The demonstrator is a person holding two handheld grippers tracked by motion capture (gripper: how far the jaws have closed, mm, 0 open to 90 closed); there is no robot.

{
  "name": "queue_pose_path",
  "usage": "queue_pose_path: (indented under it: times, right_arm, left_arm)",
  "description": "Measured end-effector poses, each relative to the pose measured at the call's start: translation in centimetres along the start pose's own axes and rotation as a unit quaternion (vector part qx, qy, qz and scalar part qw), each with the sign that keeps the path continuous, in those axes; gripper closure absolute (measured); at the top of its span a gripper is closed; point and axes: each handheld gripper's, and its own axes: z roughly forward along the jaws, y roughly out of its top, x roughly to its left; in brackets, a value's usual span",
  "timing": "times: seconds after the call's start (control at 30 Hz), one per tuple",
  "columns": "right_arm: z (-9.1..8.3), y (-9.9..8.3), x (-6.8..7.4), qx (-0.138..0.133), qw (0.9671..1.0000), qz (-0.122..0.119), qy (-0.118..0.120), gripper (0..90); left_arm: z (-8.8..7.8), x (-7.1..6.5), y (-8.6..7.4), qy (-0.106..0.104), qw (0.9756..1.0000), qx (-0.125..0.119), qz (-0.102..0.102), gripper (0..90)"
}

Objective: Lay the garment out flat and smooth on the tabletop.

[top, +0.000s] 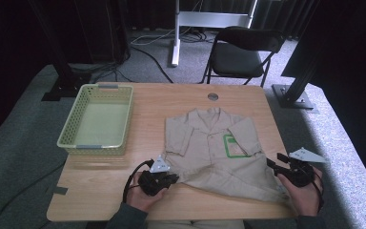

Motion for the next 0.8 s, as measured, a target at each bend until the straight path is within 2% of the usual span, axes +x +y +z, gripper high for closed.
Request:
queue_pose_path:
  times: [0.1,0.23,0.8]
  right_arm:
    - [-0.8,0.4,-0.2,-0.014,0.9999,0.003,-0.003,47.5]
    - [-1.0,0.4,-0.2,-0.014,0.9999,0.002,-0.004,47.5]
    - [0.8,0.4,0.6,0.006,0.9997,-0.007,0.022,47.0]
  left_arm:
    - [-0.1,-0.1,-0.1,-0.002,1.0,-0.002,-0.002,87.9]
    - [-0.3,-0.2,-0.7,-0.002,1.0,0.002,-0.004,87.9]
    - [-1.0,0.8,-2.8,0.0,0.9994,0.004,-0.035,87.5]
